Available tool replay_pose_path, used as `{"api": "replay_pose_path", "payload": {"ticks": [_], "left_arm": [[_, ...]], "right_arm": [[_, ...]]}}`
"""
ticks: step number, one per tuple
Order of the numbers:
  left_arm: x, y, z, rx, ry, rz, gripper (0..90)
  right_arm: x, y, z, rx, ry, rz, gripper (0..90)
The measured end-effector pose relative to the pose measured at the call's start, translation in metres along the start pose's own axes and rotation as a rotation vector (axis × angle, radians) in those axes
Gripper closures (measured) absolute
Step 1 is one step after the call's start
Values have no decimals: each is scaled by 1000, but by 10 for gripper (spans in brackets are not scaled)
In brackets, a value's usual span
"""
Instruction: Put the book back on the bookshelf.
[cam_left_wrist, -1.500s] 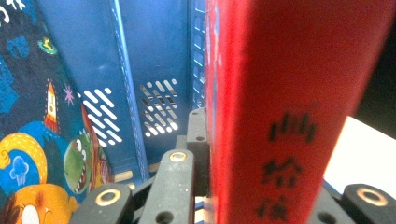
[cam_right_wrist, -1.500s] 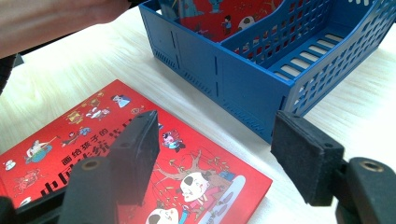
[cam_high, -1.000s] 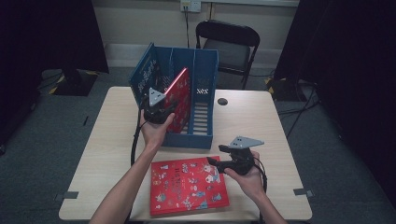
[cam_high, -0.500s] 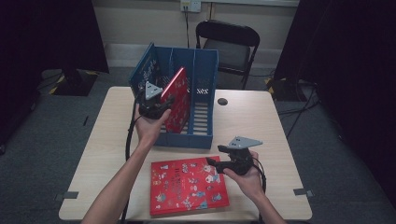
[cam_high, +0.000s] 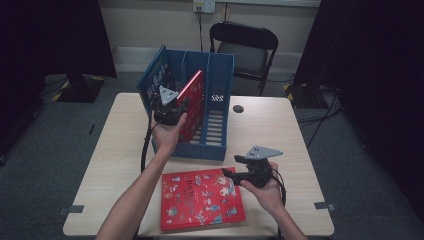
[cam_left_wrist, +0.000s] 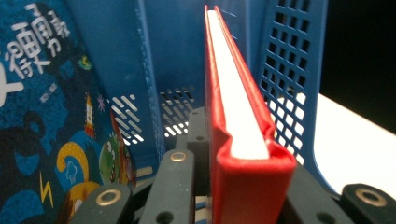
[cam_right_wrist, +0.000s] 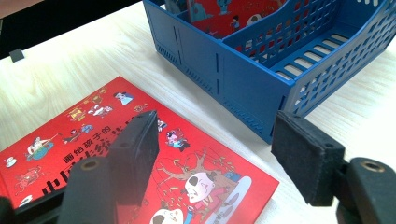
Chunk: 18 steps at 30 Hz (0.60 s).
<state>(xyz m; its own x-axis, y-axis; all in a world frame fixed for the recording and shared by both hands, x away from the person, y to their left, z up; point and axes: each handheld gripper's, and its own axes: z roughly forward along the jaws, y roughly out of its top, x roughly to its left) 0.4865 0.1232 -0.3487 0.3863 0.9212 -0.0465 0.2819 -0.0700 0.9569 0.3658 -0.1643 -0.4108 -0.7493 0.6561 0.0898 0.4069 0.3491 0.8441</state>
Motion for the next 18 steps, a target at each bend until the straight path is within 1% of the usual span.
{"api": "replay_pose_path", "payload": {"ticks": [4,6,8,10,12,16,18], "left_arm": [[12,1,8,-3,11,-64,802],[14,4,13,-2,17,-75,802],[14,6,16,1,27,-65,802],[12,7,20,-8,39,-59,802],[11,8,23,-7,58,-45,802],[8,12,28,-7,78,-24,802],[7,14,29,-14,92,-28,802]], "right_arm": [[-3,-2,-1,0,-2,8,320],[-4,-2,-2,-2,0,10,319],[-4,-2,-2,-4,1,12,320],[-4,-1,-2,-2,0,10,320],[-4,-2,-2,-1,0,13,320],[-5,-2,-2,0,1,12,320],[-6,-3,-2,-1,1,14,320]]}}
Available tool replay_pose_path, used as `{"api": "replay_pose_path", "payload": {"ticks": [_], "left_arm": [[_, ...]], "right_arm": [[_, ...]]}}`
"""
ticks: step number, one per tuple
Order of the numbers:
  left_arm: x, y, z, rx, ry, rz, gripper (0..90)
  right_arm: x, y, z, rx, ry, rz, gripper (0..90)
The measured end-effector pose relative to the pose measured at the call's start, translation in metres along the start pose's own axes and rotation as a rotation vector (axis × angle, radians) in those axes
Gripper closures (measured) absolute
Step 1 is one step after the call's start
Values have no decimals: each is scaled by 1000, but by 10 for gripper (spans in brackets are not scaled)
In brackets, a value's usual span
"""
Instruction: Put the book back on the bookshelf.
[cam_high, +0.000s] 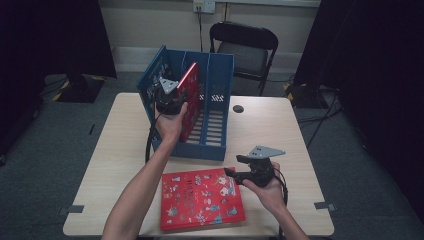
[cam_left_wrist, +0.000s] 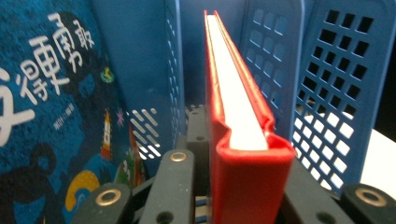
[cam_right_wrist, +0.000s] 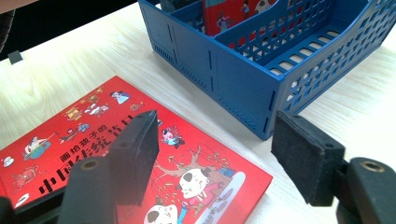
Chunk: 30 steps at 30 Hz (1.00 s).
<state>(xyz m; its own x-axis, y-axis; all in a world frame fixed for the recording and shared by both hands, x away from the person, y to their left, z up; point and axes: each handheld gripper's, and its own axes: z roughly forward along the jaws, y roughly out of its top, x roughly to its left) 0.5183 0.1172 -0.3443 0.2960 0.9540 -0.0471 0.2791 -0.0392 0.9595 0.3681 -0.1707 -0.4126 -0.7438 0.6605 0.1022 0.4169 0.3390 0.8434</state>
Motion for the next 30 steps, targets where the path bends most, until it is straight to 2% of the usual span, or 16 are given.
{"api": "replay_pose_path", "payload": {"ticks": [6,10,16,22,30], "left_arm": [[-3,5,3,-11,38,5,802],[-4,6,5,-18,71,-10,802],[-2,5,6,-24,88,-28,801],[-4,1,8,-13,109,-17,801],[-5,-4,11,-26,119,-13,800]], "right_arm": [[0,-1,0,0,1,3,320],[0,-1,0,3,3,0,320],[0,-1,0,3,5,0,320],[0,-1,0,3,4,1,320],[0,-3,1,6,7,4,320]]}}
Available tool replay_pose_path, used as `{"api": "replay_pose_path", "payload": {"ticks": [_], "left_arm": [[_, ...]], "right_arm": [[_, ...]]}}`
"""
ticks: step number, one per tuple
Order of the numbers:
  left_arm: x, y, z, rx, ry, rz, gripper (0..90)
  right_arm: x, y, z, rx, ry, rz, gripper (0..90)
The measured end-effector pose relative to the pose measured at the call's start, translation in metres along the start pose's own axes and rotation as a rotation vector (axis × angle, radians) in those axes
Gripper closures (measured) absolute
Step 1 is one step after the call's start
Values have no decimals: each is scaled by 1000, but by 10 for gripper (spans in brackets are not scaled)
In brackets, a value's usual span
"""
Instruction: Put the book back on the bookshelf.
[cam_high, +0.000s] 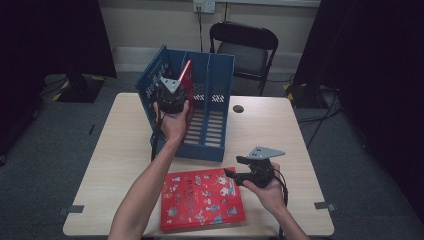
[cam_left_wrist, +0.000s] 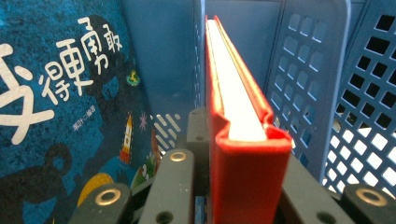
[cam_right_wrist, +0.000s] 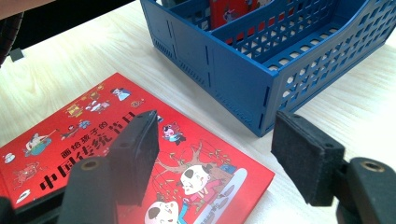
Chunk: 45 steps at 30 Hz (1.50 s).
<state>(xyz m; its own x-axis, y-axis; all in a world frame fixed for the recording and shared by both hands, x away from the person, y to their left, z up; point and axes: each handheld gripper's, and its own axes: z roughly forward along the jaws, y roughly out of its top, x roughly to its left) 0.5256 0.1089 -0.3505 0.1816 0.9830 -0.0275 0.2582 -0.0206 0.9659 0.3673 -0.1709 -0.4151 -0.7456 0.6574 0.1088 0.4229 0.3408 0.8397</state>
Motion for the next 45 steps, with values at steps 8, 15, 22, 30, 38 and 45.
{"api": "replay_pose_path", "payload": {"ticks": [8,15,22,30,38,45], "left_arm": [[-1,-1,4,-7,8,-1,800],[-1,-2,6,-6,3,21,792],[1,-1,3,15,-11,86,781],[4,0,3,24,-29,66,778],[13,-7,2,57,-52,3,613],[26,-13,-8,73,-134,-15,526]], "right_arm": [[1,-1,3,10,2,-6,320],[3,-2,4,19,2,-17,321],[4,-2,5,21,1,-19,320],[2,-2,5,22,2,-15,320],[3,-2,5,22,1,-17,320],[3,-3,7,28,1,-16,318]]}}
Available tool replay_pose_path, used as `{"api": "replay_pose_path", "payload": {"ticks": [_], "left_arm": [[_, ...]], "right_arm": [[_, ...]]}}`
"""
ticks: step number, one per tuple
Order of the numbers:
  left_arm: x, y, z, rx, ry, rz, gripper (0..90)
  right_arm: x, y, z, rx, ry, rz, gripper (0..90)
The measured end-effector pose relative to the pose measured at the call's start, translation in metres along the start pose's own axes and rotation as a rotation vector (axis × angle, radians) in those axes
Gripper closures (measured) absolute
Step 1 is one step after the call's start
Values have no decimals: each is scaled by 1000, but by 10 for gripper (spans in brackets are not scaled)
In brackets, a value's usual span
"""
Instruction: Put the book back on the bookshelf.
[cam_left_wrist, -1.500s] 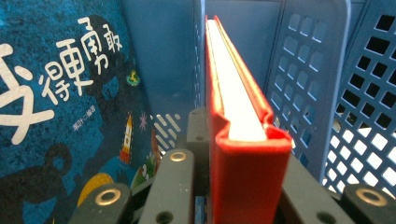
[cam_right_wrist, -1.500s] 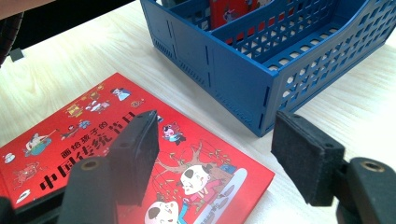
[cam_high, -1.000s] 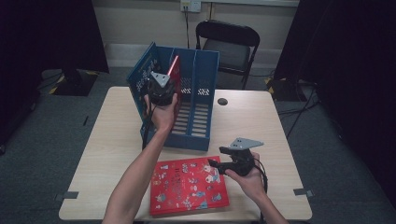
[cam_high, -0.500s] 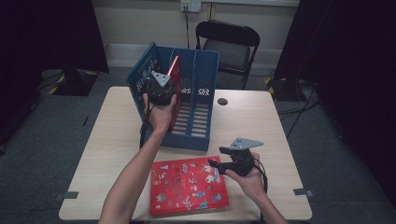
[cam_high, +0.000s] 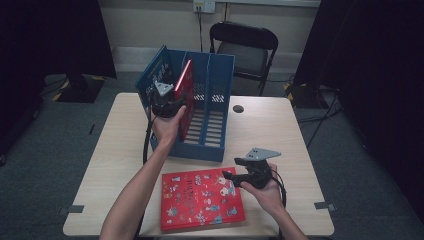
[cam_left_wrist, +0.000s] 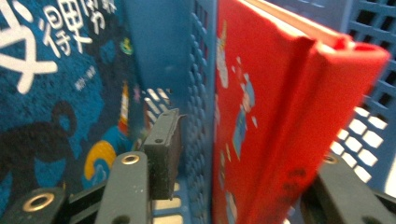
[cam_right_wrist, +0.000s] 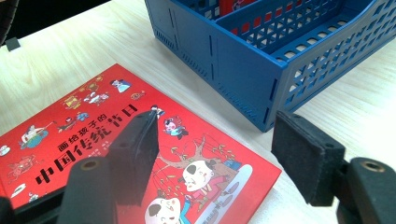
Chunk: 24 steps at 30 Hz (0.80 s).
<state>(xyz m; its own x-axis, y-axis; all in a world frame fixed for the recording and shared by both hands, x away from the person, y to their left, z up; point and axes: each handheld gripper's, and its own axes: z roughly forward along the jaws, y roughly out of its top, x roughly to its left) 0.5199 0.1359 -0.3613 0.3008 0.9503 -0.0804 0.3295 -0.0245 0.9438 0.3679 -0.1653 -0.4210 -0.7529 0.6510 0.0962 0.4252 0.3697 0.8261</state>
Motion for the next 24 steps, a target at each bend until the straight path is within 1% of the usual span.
{"api": "replay_pose_path", "payload": {"ticks": [1,3,5,7,9,11,13,14,15,17,18,19,21,22,23,24], "left_arm": [[0,0,-2,-3,-2,4,529],[1,-1,-5,7,-28,6,544],[0,-1,-8,3,-26,12,540],[-1,-3,-11,-3,-34,2,526],[-2,-6,-14,3,-49,13,507],[-3,-9,-16,5,-38,23,504],[-3,-11,-19,-2,-40,26,554],[-2,-12,-20,-3,-39,17,556],[-1,-12,-22,0,-57,11,556],[-2,-15,-27,-5,-59,22,552],[-2,-16,-29,-2,-69,31,552],[-2,-18,-32,-4,-73,31,554],[1,-21,-37,-19,-92,22,571],[2,-23,-40,-35,-105,-2,593],[4,-25,-42,-33,-126,-16,619],[5,-26,-42,-23,-140,-12,651]], "right_arm": [[0,0,0,2,1,0,318],[1,0,2,5,2,0,318],[1,0,3,9,2,-3,317],[2,0,3,10,4,-7,318],[3,0,4,12,5,-7,317],[3,0,4,11,6,-7,317],[4,-1,4,13,6,-9,316],[4,-1,5,14,7,-10,316],[4,-1,5,15,6,-10,316],[4,-1,5,14,5,-11,315],[4,-1,5,15,6,-11,314],[4,-1,5,14,5,-11,314],[4,-1,5,16,5,-9,313],[4,-1,6,18,4,-9,313],[4,-2,6,18,4,-9,312],[4,-2,7,19,5,-10,312]]}}
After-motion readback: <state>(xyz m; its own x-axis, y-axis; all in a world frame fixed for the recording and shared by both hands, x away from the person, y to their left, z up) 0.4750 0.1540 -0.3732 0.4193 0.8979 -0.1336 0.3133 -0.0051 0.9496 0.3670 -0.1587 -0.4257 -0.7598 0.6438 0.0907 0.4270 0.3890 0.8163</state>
